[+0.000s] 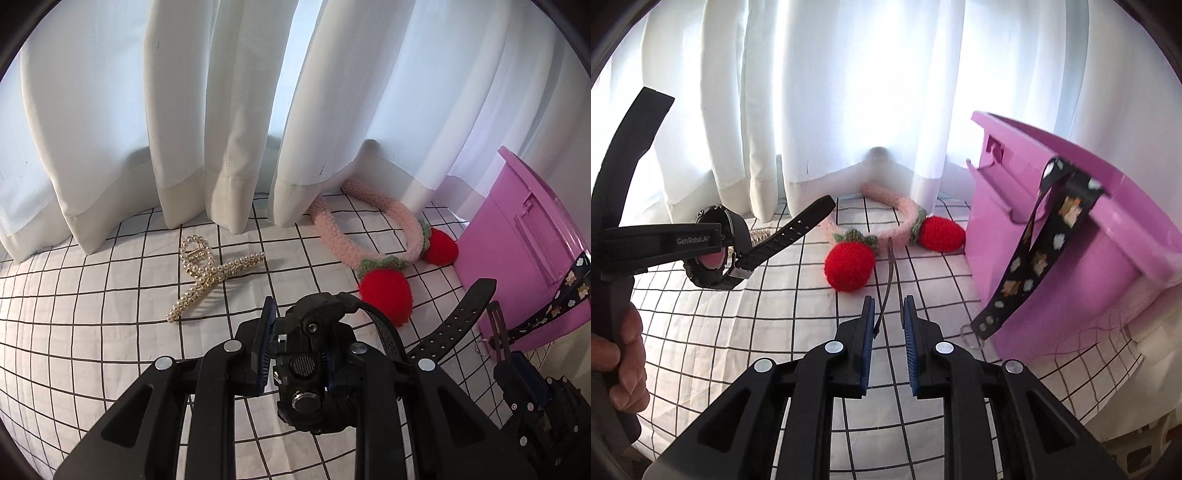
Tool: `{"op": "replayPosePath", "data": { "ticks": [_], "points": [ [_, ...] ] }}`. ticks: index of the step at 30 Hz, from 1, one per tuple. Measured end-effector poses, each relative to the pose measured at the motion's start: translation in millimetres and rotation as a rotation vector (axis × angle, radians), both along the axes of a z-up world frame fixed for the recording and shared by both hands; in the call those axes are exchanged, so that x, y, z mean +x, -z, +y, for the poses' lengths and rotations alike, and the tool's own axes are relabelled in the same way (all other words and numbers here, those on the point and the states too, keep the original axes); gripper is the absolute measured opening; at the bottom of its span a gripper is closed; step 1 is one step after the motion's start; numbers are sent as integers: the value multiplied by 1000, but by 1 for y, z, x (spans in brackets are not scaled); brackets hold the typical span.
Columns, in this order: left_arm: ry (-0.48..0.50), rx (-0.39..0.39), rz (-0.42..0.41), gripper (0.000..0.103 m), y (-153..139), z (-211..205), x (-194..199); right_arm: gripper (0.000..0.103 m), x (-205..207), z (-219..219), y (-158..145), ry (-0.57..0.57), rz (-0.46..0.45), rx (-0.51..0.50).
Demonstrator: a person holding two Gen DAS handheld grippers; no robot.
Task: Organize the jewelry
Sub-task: 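Lift the wristwatch and metal clip with both tools toward the pink bin, then open both tools to drop the wristwatch and metal clip into the bin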
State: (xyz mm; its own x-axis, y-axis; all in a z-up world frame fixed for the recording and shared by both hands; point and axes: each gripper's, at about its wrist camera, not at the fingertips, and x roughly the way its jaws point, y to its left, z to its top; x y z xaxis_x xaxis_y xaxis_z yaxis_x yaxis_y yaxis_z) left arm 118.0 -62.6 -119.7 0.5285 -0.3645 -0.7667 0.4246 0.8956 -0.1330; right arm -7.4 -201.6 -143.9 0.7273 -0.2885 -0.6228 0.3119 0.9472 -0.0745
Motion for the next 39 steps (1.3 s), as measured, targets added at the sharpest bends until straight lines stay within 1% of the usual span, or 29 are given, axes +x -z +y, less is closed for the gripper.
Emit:
{"op": "replayPosePath", "data": {
  "ticks": [6, 9, 11, 17, 20, 24, 27, 30, 34, 37, 39],
  "points": [
    [49, -18, -55, 22, -51, -6, -12, 15, -18, -2, -62, 3, -82, -52],
    [81, -37, -90, 22, -78, -19, -21, 15, -30, -11, -89, 11, -124, -82],
    [107, -54, -114, 22, -96, -32, -28, 15, -37, -23, -104, 19, -148, -96],
    [180, -106, -157, 22, -134, -100, -52, 15, -55, -86, -135, 38, -206, -106],
    [198, -116, -174, 22, -146, -143, -67, 15, -60, -125, -142, 18, -206, -94],
    [207, -108, -156, 22, -148, -204, -78, 15, -70, -185, -148, 15, -208, -58],
    [197, -89, -126, 22, -140, -245, -81, 15, -66, -230, -145, 8, -175, -19],
    [184, -48, -109, 22, -127, -279, -85, 15, -59, -269, -135, 3, -130, 34],
    [165, -7, -69, 22, -111, -310, -87, 15, -43, -308, -121, -7, -61, 98],
    [143, 34, -66, 22, -101, -320, -88, 15, -30, -329, -112, -15, -16, 137],
    [125, 50, -50, 22, -94, -325, -83, 15, -22, -337, -106, -19, 12, 158]
  ]
}}
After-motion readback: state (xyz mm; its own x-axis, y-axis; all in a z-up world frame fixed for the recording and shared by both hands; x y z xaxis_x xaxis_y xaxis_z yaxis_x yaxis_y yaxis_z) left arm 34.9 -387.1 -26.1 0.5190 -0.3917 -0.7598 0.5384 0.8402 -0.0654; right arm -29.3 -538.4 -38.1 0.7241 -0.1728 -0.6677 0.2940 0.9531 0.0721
